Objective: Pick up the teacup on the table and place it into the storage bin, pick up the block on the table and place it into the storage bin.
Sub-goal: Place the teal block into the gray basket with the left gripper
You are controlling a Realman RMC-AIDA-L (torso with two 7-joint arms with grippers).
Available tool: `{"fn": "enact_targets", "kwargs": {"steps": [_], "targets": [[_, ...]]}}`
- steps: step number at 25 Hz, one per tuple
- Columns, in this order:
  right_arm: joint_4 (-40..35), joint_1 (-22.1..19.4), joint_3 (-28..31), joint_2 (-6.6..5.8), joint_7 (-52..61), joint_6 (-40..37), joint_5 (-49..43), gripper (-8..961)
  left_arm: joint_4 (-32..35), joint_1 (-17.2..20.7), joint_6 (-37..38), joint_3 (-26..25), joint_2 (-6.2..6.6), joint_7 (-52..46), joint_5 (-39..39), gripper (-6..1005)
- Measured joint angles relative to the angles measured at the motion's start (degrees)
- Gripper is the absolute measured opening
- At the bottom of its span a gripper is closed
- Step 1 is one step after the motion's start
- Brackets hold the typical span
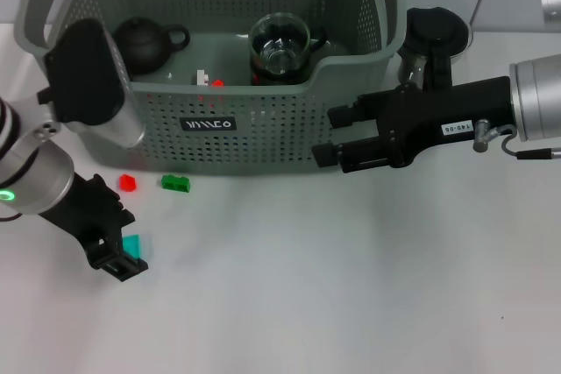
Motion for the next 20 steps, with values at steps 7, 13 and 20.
{"fn": "enact_targets", "kwargs": {"steps": [7, 13, 20], "targets": [[0.0, -0.4, 0.0, -0.1, 0.0, -0.1, 0.1, 747, -4.1, -0.7, -5.5, 4.1, -0.2, -1.3, 3.0, 705], [0.0, -0.4, 0.0, -0.09, 0.0, -0.1, 0.1, 746, -6.6, -1.4, -7.5, 6.0, -0.06, -2.0, 4.0, 704], [0.0, -0.1, 0.0, -0.09, 0.0, -0.3, 0.0, 747, -8.4, -1.6, -9.1, 6.0, 0.19, -2.1, 4.1, 705]]}}
